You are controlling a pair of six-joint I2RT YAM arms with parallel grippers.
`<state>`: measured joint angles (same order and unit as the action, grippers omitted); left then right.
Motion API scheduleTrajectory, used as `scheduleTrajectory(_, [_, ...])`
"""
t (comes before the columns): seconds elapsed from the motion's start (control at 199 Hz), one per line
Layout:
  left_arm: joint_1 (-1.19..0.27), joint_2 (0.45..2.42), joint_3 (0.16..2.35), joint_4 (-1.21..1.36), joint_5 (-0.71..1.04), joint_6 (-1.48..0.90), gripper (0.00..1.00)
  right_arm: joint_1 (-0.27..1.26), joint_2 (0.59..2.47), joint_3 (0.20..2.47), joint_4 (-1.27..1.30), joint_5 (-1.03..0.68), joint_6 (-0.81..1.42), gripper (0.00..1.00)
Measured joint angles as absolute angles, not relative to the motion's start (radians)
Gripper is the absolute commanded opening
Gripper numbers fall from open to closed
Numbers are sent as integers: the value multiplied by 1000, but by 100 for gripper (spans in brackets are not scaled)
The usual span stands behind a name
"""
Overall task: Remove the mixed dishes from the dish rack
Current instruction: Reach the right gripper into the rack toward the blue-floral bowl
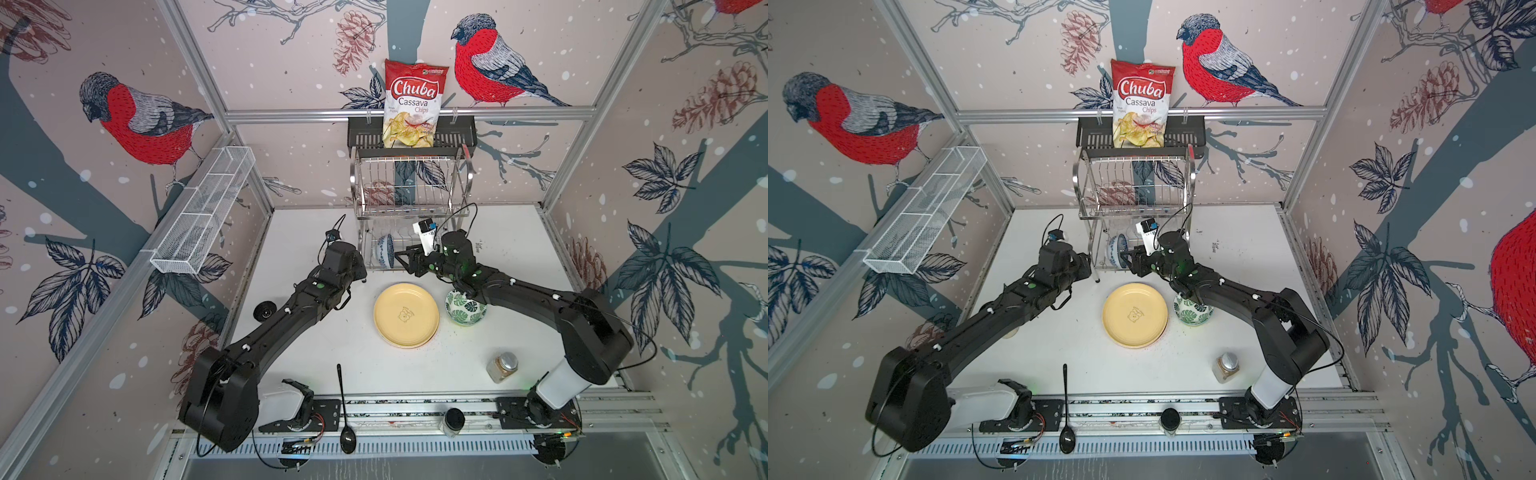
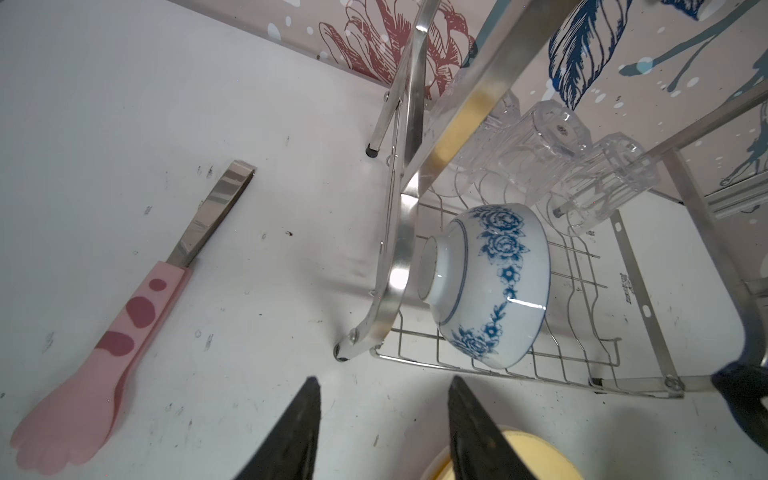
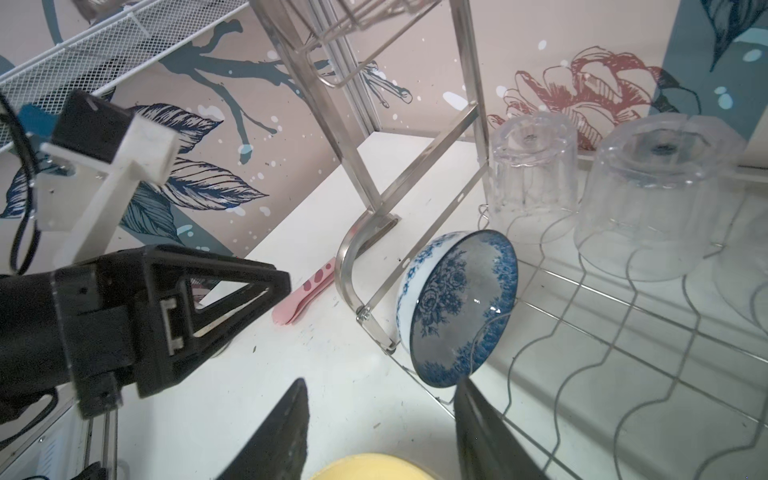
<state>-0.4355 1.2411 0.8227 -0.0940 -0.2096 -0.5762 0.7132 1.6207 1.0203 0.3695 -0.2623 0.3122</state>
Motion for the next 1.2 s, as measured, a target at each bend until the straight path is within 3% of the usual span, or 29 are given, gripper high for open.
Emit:
scheduleTrajectory(0.221, [-435, 1099, 638, 25, -217, -574, 73, 733, 1546, 952, 395, -208, 340, 61])
scheduleTrajectory(0.471, [-406, 1159, 572, 226, -231, -564, 75, 799, 1534, 914, 425, -160, 340, 61])
scheduleTrajectory(0.637, [-353, 1258, 562, 356, -161, -569, 73, 831, 1571, 924, 453, -154, 339, 61])
scheduleTrajectory(0.767, [-319, 1322, 559, 455, -95, -578, 66, 831, 1605, 942, 462, -137, 340, 61])
scheduleTrajectory(1.143, [-308, 1443, 569, 614, 62, -601, 65, 802, 1713, 1019, 466, -138, 345, 62])
scheduleTrajectory(1.204, [-307, 1463, 580, 623, 77, -601, 57, 797, 1722, 1024, 467, -141, 348, 61])
